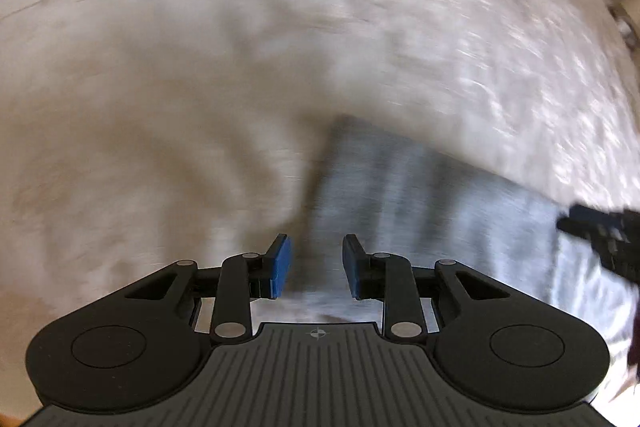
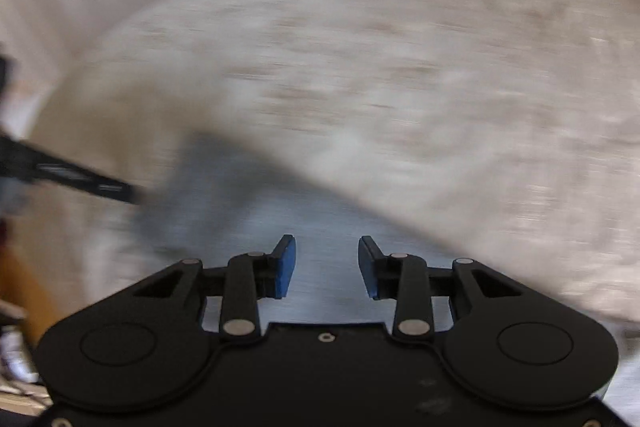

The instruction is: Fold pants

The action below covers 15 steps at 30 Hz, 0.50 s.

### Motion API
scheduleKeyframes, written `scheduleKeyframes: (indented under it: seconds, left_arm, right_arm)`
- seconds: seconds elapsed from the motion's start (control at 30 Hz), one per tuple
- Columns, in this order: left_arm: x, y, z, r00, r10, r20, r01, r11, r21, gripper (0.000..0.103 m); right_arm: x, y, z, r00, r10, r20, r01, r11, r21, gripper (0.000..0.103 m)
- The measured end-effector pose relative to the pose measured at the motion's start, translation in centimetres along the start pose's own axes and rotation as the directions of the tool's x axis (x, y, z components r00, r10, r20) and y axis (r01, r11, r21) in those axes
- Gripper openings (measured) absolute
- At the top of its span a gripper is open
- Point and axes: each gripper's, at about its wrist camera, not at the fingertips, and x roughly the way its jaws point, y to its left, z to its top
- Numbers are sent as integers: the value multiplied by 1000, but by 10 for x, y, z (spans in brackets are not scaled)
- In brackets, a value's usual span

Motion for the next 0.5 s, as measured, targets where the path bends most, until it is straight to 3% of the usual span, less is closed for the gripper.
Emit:
scheduleKeyframes:
  seconds: [0.13,0.23,0.4,0.5]
  left_arm:
    - [18,-31,-7,999,-26,-35,30,994,106,28]
    - [41,-36,-20,993,82,-90,-66,983,169,28]
    - [35,-49,-13,992,112,-60,-100,980,169,28]
    - [17,-69,-7,997,80,-5,-78,979,187,28]
  right_arm:
    - [-29,-56,-18,993,-118,1,117,988,101,37]
    - [-47,-94,-38,982,-190,-14,189,964,189,39]
    - [-83,-147,-75,949,-310,-53,312,907,284,41]
    - [-95,-177,-90,931,-360,-62,361,878,314,45]
